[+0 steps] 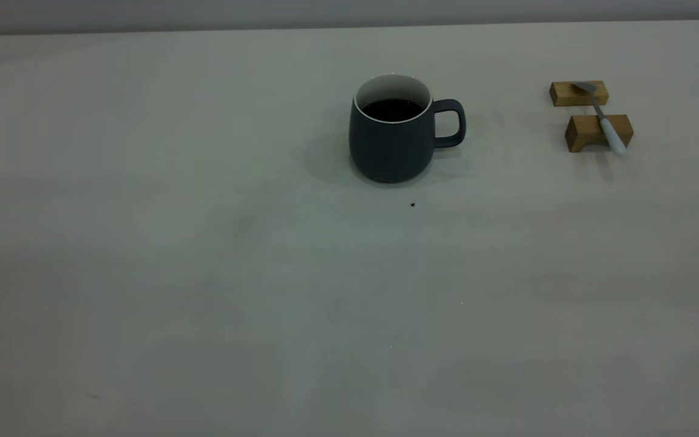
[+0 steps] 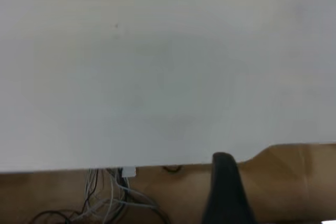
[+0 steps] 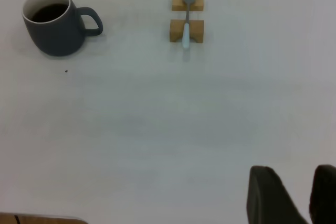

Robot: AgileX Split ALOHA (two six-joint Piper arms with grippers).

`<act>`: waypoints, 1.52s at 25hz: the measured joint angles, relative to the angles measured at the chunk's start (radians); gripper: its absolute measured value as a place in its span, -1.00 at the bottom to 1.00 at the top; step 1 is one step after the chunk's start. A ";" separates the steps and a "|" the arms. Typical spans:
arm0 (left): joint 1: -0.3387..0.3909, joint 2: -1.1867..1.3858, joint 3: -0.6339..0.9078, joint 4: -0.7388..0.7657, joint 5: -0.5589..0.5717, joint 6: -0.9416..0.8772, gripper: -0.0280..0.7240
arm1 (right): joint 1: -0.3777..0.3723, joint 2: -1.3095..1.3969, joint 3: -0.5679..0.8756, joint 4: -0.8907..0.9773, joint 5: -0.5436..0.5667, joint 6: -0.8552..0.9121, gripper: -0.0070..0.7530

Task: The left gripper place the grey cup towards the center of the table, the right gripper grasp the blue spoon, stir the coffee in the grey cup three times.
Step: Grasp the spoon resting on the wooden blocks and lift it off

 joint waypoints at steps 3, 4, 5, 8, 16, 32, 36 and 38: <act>0.051 -0.093 0.075 -0.009 -0.004 0.000 0.63 | 0.000 0.000 0.000 0.000 0.000 0.000 -0.36; 0.062 -0.116 0.095 -0.014 -0.008 0.000 0.63 | 0.000 0.000 0.000 0.000 0.000 0.000 -0.36; 0.069 -0.137 0.107 -0.027 -0.010 0.001 0.63 | 0.000 0.000 0.000 0.000 0.000 0.000 -0.36; 0.070 -0.174 0.117 -0.034 -0.024 0.003 0.63 | 0.000 0.000 0.000 0.000 0.000 0.000 -0.36; 0.070 -0.267 0.117 -0.034 -0.026 0.008 0.63 | 0.000 0.000 0.000 0.000 0.000 0.000 -0.36; 0.070 -0.297 0.117 -0.034 -0.026 0.008 0.63 | 0.000 0.000 0.000 0.000 0.000 0.000 -0.36; 0.070 -0.297 0.117 -0.034 -0.026 0.008 0.63 | 0.000 0.000 0.000 0.003 0.000 0.000 -0.36; 0.070 -0.297 0.117 -0.034 -0.026 0.008 0.63 | 0.000 0.000 0.000 0.007 0.000 0.000 -0.36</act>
